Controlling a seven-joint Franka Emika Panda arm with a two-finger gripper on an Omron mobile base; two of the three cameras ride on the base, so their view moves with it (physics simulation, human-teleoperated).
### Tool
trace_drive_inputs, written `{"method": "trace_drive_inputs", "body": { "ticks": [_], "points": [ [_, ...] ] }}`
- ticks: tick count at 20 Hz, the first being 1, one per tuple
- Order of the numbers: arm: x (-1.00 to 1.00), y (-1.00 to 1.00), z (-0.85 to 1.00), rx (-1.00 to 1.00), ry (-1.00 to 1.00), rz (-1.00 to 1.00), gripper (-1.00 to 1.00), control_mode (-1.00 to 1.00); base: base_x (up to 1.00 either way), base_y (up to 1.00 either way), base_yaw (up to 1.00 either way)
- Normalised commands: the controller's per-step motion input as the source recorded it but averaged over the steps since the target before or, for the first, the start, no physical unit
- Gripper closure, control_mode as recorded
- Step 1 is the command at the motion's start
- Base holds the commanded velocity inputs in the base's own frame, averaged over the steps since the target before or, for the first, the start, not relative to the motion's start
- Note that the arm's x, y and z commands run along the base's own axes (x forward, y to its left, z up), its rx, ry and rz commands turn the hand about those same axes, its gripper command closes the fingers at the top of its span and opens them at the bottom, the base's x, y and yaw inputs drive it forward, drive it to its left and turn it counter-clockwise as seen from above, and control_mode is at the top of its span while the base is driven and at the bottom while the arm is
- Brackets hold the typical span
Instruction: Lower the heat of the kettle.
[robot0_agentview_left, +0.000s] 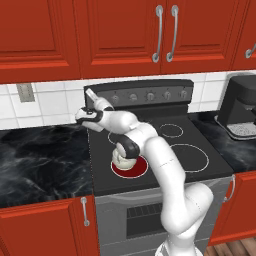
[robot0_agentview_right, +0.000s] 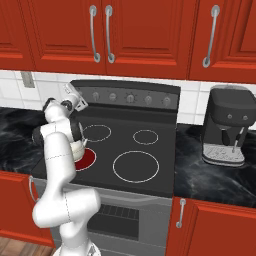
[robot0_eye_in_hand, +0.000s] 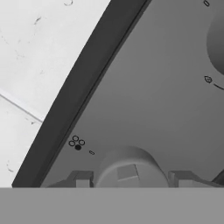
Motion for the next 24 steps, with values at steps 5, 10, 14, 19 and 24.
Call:
{"method": "trace_drive_inputs", "body": {
  "ticks": [5,10,14,19,24],
  "points": [
    [0.0,0.0,0.0,0.09,0.0,0.0,1.0,-1.0,0.0,0.0,0.0],
    [0.0,0.0,0.0,0.06,0.0,0.0,1.0,-1.0,0.0,0.0,0.0],
    [0.0,0.0,0.0,0.05,0.0,0.0,1.0,-1.0,0.0,0.0,0.0],
    [0.0,0.0,0.0,0.08,0.0,0.01,1.0,-1.0,0.0,0.0,0.0],
    [0.0,0.0,0.0,0.12,0.0,0.02,1.0,-1.0,0.0,0.0,0.0]
  ]
}}
